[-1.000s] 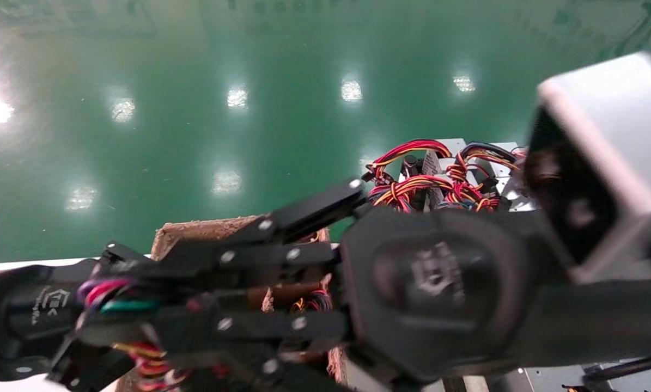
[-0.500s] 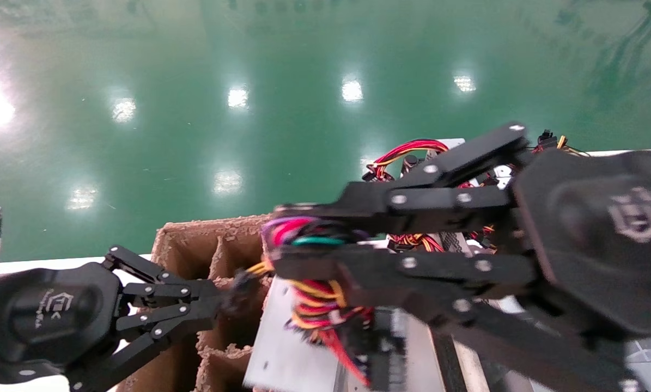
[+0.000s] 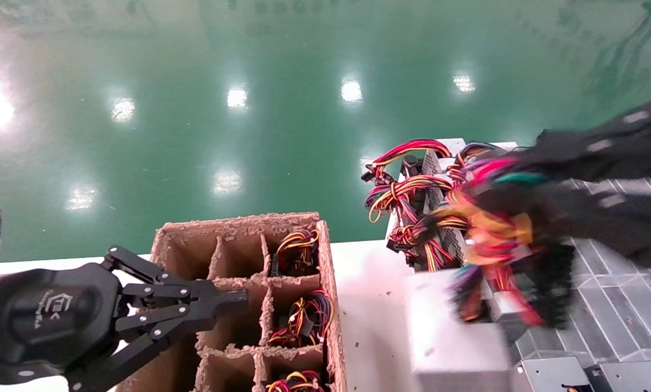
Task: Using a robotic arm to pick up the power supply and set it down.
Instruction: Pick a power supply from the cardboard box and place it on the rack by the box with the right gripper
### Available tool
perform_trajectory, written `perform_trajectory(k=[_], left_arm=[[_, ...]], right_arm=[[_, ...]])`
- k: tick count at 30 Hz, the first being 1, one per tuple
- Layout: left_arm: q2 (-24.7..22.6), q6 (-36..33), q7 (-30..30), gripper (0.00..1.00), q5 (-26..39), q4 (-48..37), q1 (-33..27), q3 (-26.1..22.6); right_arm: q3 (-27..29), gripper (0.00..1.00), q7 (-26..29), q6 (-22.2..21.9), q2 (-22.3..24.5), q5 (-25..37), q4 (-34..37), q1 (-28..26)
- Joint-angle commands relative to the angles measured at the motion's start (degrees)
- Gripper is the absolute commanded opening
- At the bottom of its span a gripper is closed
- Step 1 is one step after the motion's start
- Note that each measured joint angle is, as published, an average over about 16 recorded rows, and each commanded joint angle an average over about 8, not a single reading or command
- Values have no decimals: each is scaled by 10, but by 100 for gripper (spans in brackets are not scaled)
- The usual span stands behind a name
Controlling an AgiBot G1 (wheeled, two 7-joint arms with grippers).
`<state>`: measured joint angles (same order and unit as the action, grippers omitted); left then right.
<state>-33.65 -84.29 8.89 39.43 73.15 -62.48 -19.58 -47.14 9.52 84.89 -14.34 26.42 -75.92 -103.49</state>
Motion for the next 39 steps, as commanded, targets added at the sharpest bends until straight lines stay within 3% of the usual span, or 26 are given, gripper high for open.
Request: perform_trajectory(k=[1,12,25,32,39], left_arm=[[0,0,0,0,0,0,0,0],[0,0,0,0,0,0,0,0],[0,0,0,0,0,0,0,0],[0,0,0,0,0,0,0,0],[0,0,0,0,0,0,0,0]], right_arm=[[7,0,10,9,23,13,3,-17],[46,0,61,61,88,132,45,-119],[38,0,26,60,127,217,143,-148],[26,0,-11,57,121,278,186,-144],[12,0,-50,56,86,333,239,-146]])
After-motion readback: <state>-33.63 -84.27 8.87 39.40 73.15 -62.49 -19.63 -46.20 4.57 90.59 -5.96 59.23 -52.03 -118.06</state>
